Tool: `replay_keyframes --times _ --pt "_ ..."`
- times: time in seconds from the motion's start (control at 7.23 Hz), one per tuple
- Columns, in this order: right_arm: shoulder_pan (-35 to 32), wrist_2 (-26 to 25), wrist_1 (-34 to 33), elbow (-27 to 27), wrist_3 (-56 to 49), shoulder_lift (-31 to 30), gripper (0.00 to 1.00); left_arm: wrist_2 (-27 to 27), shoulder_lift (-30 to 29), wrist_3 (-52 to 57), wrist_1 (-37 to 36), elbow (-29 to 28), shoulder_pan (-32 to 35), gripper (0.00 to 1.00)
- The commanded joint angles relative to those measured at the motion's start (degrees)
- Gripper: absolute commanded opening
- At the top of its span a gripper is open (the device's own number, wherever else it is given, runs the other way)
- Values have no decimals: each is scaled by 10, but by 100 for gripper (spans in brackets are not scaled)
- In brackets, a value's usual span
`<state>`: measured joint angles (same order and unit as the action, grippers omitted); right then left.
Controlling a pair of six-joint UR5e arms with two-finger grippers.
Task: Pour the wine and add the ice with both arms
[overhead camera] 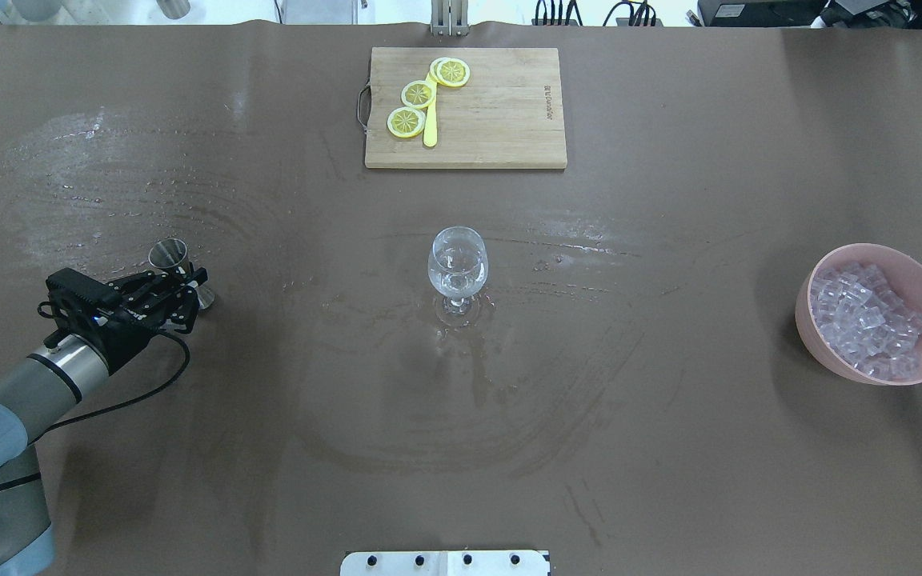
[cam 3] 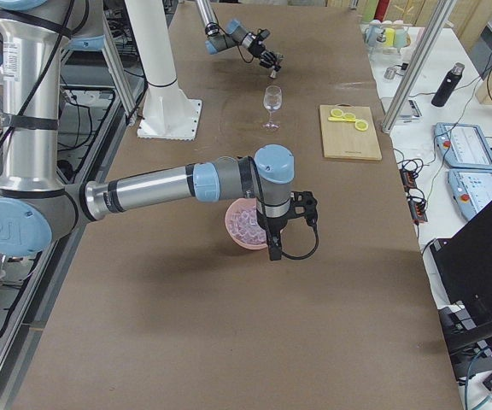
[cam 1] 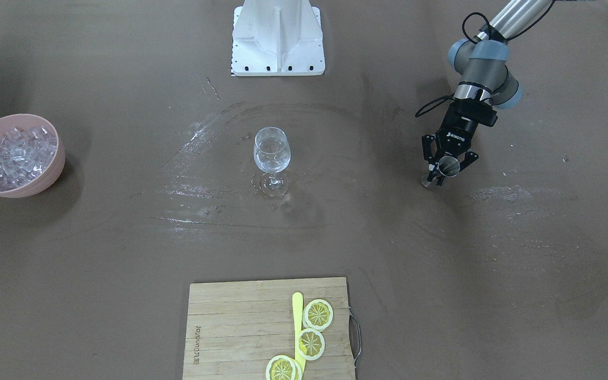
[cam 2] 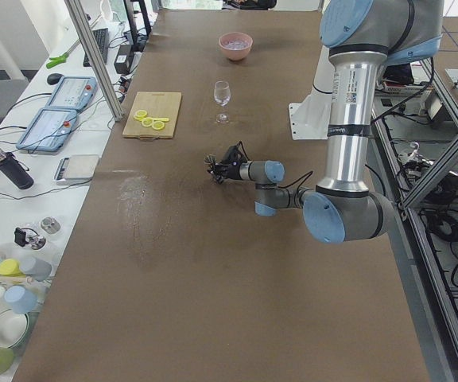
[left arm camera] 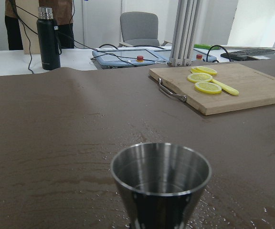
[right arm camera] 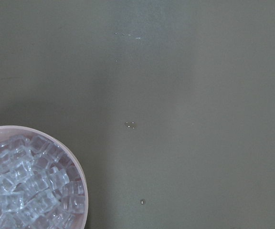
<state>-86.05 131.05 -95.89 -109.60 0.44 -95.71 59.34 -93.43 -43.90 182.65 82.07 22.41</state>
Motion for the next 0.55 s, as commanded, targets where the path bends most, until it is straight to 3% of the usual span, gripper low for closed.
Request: replay_keyframes --times 0.0,0.14,0.42 --pt "0 0 1 0 0 0 100 9 -2 31 25 -7 1 57" --pt "0 0 1 0 0 0 100 9 -2 31 26 -8 0 98" --pt "0 0 0 0 0 -1 100 9 -2 31 27 -14 1 99"
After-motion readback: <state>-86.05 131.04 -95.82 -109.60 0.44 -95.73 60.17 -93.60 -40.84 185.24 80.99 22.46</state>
